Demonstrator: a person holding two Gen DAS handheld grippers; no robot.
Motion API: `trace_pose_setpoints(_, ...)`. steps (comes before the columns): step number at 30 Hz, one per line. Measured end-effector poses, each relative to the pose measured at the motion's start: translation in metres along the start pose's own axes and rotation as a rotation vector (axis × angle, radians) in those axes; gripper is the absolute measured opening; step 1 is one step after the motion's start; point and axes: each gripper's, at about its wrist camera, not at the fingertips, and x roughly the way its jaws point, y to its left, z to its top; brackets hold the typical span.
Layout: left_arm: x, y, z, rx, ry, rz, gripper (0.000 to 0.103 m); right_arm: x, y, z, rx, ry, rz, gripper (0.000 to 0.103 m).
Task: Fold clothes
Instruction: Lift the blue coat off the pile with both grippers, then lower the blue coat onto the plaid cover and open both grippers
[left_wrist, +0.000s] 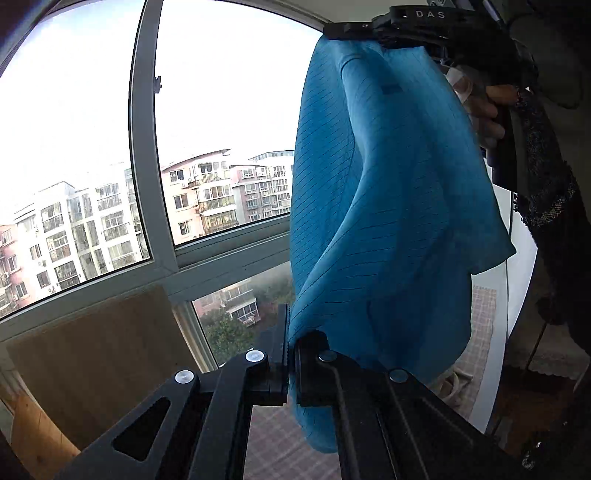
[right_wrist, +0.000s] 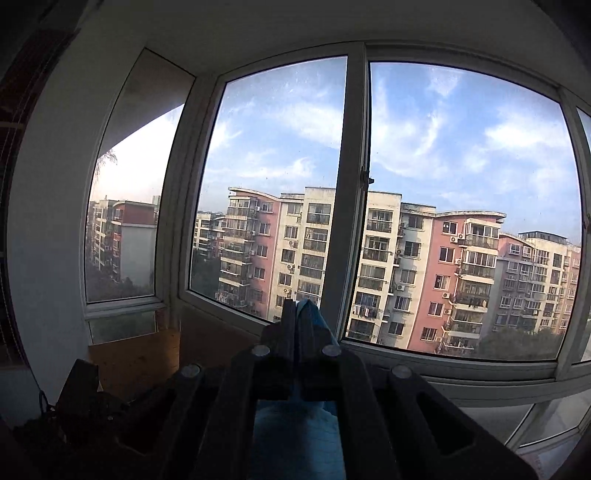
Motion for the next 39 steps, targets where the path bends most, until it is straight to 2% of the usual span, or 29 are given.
trace_pose_setpoints(3,-0.012,0.011,-0.052,-0.050,0.096,0.039,0.001,0.054,0.028,-0.034,0.020,0.087,0.121,0.001)
trace_pose_setpoints(6,-0.015,0.024,-0.114,-0.110,0.219,0.088,0.001,0.122,0.065,-0.094,0.050,0.222,0.249,0.001)
trace_pose_setpoints(8,-0.010,0.037,-0.164,-0.181,0.321,0.095,0.002,0.175,0.093,-0.145,0.072,0.348,0.324,0.010)
trace_pose_setpoints(10,-0.001,0.048,-0.217,-0.248,0.439,0.094,0.003,0.224,0.122,-0.203,0.039,0.503,0.328,0.016)
trace_pose_setpoints(11,0.004,0.054,-0.244,-0.278,0.501,0.098,0.005,0.244,0.135,-0.230,0.017,0.574,0.324,0.016)
trace_pose_setpoints(14,0.007,0.068,-0.310,-0.340,0.639,0.105,0.005,0.277,0.153,-0.293,-0.020,0.716,0.306,0.016)
trace_pose_setpoints(16,0.004,0.078,-0.332,-0.362,0.686,0.118,0.005,0.278,0.146,-0.313,0.014,0.757,0.284,0.019)
trace_pose_setpoints(19,-0.018,0.077,-0.340,-0.415,0.679,0.108,0.005,0.241,0.129,-0.338,0.055,0.776,0.275,0.047)
trace_pose_setpoints(20,-0.023,0.082,-0.341,-0.424,0.675,0.109,0.007,0.224,0.130,-0.349,0.045,0.781,0.276,0.050)
trace_pose_setpoints(22,-0.030,0.092,-0.339,-0.433,0.670,0.114,0.009,0.189,0.134,-0.376,0.018,0.791,0.265,0.051)
trace_pose_setpoints(25,-0.023,0.115,-0.346,-0.451,0.669,0.102,0.009,0.131,0.148,-0.421,-0.054,0.841,0.183,0.052)
trace_pose_setpoints(28,-0.008,0.129,-0.360,-0.458,0.670,0.071,0.009,0.097,0.175,-0.460,-0.098,0.903,0.188,0.052)
trace_pose_setpoints(32,0.000,0.133,-0.371,-0.474,0.662,0.036,0.009,0.099,0.215,-0.494,-0.183,0.942,0.223,0.052)
trace_pose_setpoints(36,-0.005,0.130,-0.376,-0.497,0.648,0.026,0.010,0.121,0.247,-0.515,-0.372,0.965,0.229,0.052)
trace_pose_setpoints(39,-0.009,0.127,-0.380,-0.513,0.638,0.018,0.010,0.139,0.255,-0.536,-0.536,0.994,0.176,0.052)
